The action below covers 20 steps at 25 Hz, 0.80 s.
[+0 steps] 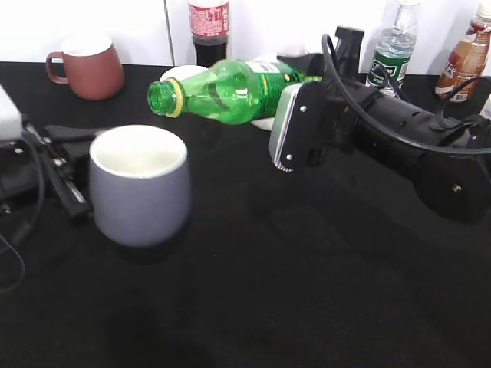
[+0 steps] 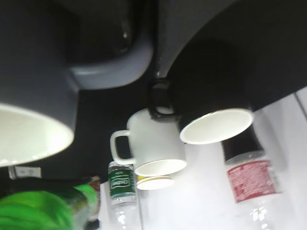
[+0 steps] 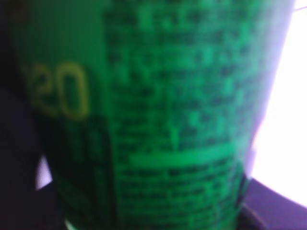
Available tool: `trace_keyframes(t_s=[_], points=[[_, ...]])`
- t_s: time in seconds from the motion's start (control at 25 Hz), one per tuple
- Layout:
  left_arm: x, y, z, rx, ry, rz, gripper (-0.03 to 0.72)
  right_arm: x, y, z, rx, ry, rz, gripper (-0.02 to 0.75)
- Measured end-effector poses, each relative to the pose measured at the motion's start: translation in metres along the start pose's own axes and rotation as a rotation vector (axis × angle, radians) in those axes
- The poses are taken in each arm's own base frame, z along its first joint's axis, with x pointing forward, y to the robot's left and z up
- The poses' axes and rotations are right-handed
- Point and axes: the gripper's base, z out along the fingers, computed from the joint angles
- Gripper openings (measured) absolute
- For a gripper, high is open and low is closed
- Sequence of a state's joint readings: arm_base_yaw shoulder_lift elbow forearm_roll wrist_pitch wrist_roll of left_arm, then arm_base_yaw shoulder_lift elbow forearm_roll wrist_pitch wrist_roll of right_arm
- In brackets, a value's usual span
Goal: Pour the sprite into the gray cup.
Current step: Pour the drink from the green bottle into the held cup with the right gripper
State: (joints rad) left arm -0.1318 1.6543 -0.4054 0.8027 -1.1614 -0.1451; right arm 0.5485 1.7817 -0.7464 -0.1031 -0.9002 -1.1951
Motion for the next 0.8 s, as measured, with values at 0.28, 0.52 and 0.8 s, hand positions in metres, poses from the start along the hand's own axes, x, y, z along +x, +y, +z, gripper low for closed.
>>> trace_keyframes(t_s=[0.28, 0.52, 0.8], points=[[-0.001, -0.005, 0.003, 0.017, -0.006, 0.004, 0.036, -0.002, -0.006, 0.0, 0.07, -0.02, -0.195, 0.405], [-0.001, -0.005, 0.003, 0.017, -0.006, 0.004, 0.036, -0.004, -0.011, -0.001, 0.13, -0.031, -0.288, 0.405], [-0.001, -0.005, 0.003, 0.017, -0.006, 0.006, 0.036, -0.005, -0.013, -0.001, 0.147, -0.033, -0.317, 0.402]])
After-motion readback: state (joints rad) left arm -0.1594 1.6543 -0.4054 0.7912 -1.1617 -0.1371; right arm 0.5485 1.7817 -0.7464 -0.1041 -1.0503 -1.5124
